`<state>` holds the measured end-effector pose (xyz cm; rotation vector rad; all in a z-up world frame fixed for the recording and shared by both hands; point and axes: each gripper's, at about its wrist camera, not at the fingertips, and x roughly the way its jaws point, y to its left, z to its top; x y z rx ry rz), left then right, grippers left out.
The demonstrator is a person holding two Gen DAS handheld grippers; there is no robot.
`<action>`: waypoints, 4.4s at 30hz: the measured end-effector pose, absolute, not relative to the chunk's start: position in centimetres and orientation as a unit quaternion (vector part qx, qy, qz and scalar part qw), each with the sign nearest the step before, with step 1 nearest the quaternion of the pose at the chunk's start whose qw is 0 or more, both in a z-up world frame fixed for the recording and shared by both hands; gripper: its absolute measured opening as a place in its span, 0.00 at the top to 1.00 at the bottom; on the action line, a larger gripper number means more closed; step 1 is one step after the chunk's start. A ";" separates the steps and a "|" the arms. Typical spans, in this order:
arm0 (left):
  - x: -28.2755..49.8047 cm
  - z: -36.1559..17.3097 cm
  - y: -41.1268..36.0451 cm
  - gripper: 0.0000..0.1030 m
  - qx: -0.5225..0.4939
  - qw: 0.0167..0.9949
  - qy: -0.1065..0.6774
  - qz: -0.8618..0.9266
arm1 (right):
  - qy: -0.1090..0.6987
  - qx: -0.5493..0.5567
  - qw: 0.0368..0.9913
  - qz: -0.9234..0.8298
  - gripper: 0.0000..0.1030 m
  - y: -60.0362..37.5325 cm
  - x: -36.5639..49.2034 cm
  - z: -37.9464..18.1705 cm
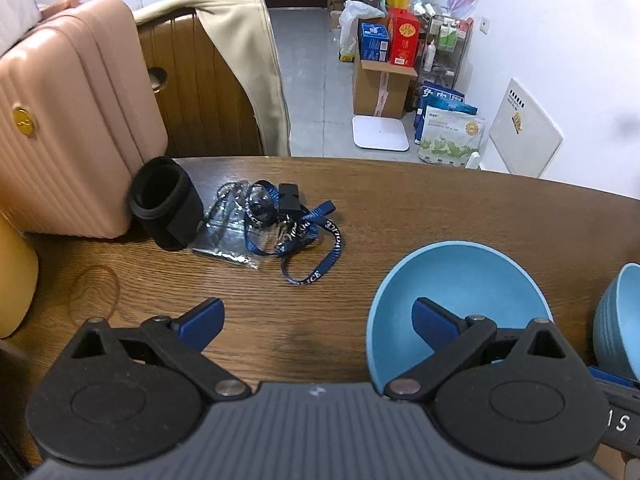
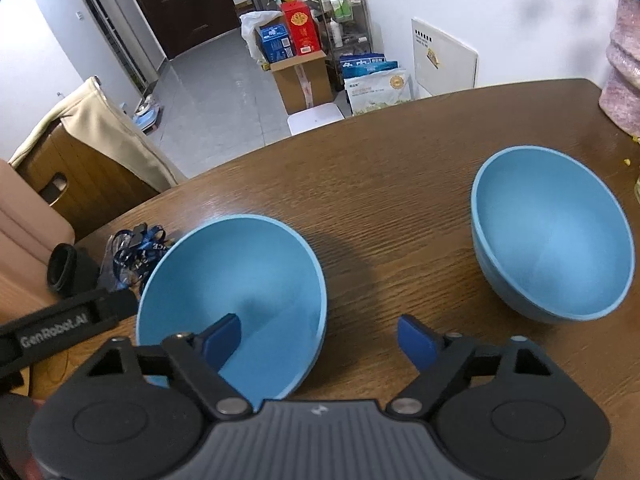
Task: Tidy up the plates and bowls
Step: 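Position both open grippers around the rim of a blue bowl, then close the left gripper on the bowl rim while the right gripper grips and lifts it, then carry the gripped blue bowl with both grippers toward another blue bowl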
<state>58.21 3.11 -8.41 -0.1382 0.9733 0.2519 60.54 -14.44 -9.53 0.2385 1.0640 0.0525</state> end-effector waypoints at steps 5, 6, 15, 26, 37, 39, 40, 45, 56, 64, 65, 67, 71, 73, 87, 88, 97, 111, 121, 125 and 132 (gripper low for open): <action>59.1 -9.3 2.5 0.12 -0.069 0.871 0.472 0.121 | 0.514 0.110 0.850 0.027 0.38 -14.3 61.4 -10.3; 59.3 -9.6 2.5 0.18 -0.069 0.870 0.473 0.120 | 0.515 0.110 0.850 0.027 0.43 -14.3 61.6 -10.4; 60.5 -11.5 2.1 0.82 -0.091 0.864 0.488 0.084 | 0.527 0.124 0.840 0.033 0.76 -14.5 62.3 -11.6; 60.4 -11.5 1.6 0.88 -0.086 0.868 0.484 0.074 | 0.528 0.140 0.838 0.024 0.92 -14.4 62.1 -12.2; 58.8 -9.6 1.4 0.88 -0.074 0.876 0.472 0.065 | 0.514 0.146 0.845 0.022 0.92 -14.5 60.4 -10.5; 58.3 -9.0 1.5 0.88 -0.073 0.878 0.469 0.064 | 0.511 0.147 0.847 0.022 0.92 -14.5 59.9 -10.1; 58.0 -8.8 1.5 0.88 -0.071 0.879 0.468 0.063 | 0.509 0.149 0.847 0.022 0.92 -14.4 59.6 -9.8; 56.3 -7.2 1.8 0.88 -0.067 0.884 0.459 0.059 | 0.503 0.154 0.850 0.019 0.92 -14.1 58.0 -8.6; 51.5 -4.5 2.5 0.88 -0.059 0.892 0.445 0.050 | 0.491 0.170 0.854 0.009 0.92 -13.2 53.0 -6.4; 47.8 -3.0 2.7 0.88 -0.054 0.897 0.437 0.043 | 0.477 0.169 0.862 0.002 0.92 -12.5 49.1 -4.5; 47.4 -2.9 2.8 0.88 -0.054 0.898 0.435 0.042 | 0.477 0.169 0.863 0.001 0.92 -12.4 48.8 -4.3; 46.6 -2.5 2.8 0.88 -0.053 0.899 0.433 0.039 | 0.474 0.168 0.864 -0.001 0.92 -12.2 47.9 -3.9; 45.1 -1.8 2.9 0.88 -0.051 0.901 0.430 0.034 | 0.470 0.170 0.866 -0.005 0.92 -12.0 46.3 -3.2; 44.4 -1.5 2.9 0.88 -0.050 0.902 0.428 0.031 | 0.468 0.172 0.867 -0.008 0.92 -11.9 45.4 -2.9; 39.3 0.2 2.8 0.88 -0.045 0.907 0.418 0.010 | 0.452 0.178 0.874 -0.026 0.92 -11.6 39.7 -1.2; 39.0 0.4 2.7 0.88 -0.044 0.907 0.418 0.008 | 0.451 0.178 0.874 -0.028 0.93 -11.6 39.3 -1.2; 36.1 0.9 2.2 0.88 -0.032 0.908 0.419 -0.005 | 0.443 0.181 0.877 -0.044 0.93 -11.6 36.2 -0.2; 33.1 1.7 -0.1 0.88 -0.024 0.910 0.414 -0.016 | 0.439 0.166 0.882 -0.048 0.93 -13.0 33.1 0.6; 31.7 1.3 -3.2 0.88 -0.034 0.907 0.419 -0.006 | 0.451 0.141 0.881 -0.031 0.92 -15.8 31.9 0.1; 31.4 0.8 -4.5 0.88 -0.037 0.904 0.425 -0.005 | 0.457 0.140 0.878 -0.026 0.93 -17.2 31.8 -0.3; 31.6 0.2 -7.2 0.88 -0.029 0.901 0.432 -0.009 | 0.459 0.136 0.877 -0.025 0.93 -19.8 31.8 -0.7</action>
